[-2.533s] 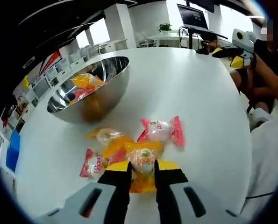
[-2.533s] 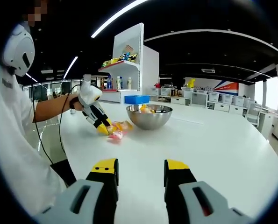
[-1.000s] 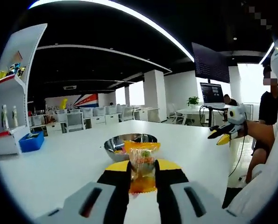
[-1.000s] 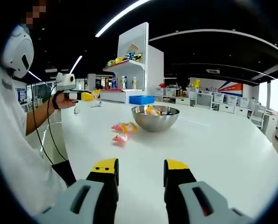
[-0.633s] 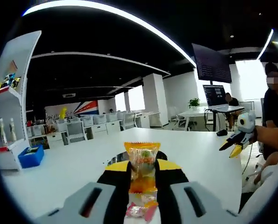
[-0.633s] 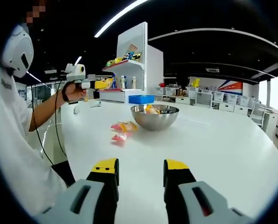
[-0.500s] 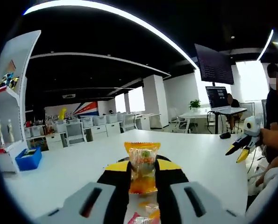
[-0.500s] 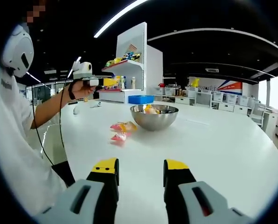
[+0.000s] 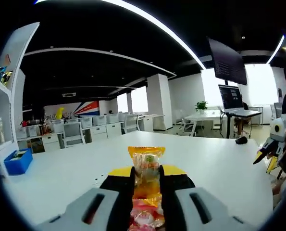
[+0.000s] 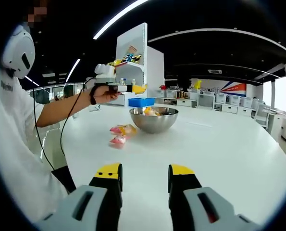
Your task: Pick up the marshmallows scattered on the table and place them into the bowl on the table
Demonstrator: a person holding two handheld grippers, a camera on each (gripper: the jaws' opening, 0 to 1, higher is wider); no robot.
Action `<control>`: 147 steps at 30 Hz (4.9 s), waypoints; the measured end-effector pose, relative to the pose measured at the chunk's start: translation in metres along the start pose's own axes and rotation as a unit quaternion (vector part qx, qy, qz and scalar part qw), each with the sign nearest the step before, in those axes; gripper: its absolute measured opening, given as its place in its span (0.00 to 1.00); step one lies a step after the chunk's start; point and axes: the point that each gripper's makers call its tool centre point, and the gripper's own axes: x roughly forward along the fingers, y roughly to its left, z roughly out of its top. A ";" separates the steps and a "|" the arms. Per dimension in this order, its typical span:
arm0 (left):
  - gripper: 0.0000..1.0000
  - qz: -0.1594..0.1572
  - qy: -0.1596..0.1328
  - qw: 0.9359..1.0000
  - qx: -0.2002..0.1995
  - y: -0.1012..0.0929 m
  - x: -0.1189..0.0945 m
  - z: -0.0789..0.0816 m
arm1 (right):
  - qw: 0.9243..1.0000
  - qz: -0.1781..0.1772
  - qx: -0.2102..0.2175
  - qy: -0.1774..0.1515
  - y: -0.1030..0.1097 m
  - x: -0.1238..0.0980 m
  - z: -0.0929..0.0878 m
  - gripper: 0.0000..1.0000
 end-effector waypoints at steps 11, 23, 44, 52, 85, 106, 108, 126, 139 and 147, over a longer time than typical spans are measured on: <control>0.25 -0.003 0.020 1.000 -0.014 -0.005 -0.001 -0.018 | 1.000 -0.005 -0.001 -0.003 -0.003 -0.004 0.001 0.37; 0.31 0.026 0.027 0.999 -0.004 0.008 -0.020 -0.019 | 1.000 -0.002 -0.002 -0.004 -0.001 -0.003 0.002 0.38; 0.30 0.120 0.022 0.992 -0.028 0.031 -0.069 -0.009 | 1.000 0.002 -0.004 -0.002 0.003 0.001 0.004 0.37; 0.30 0.134 0.029 0.990 -0.040 0.023 -0.085 -0.014 | 1.000 0.008 -0.004 0.003 0.005 0.003 0.002 0.37; 0.30 0.306 0.098 0.927 -0.194 0.041 -0.135 -0.106 | 1.000 0.018 0.001 -0.005 0.010 0.004 0.002 0.37; 0.40 0.345 0.171 0.895 -0.224 0.027 -0.109 -0.165 | 1.000 0.014 0.009 -0.001 0.006 0.006 -0.007 0.37; 0.39 0.348 0.173 0.893 -0.226 0.026 -0.109 -0.168 | 1.000 0.014 0.010 -0.001 0.006 0.005 -0.007 0.37; 0.22 0.332 0.156 0.894 -0.257 0.025 -0.111 -0.166 | 1.000 0.007 0.015 -0.008 0.001 0.004 -0.007 0.37; 0.22 0.312 0.098 0.914 -0.241 0.030 -0.131 -0.143 | 1.000 0.003 0.012 -0.006 0.003 0.002 -0.005 0.37; 0.22 0.273 0.009 0.937 -0.218 0.026 -0.156 -0.106 | 1.000 0.006 0.010 -0.005 0.007 0.006 -0.003 0.37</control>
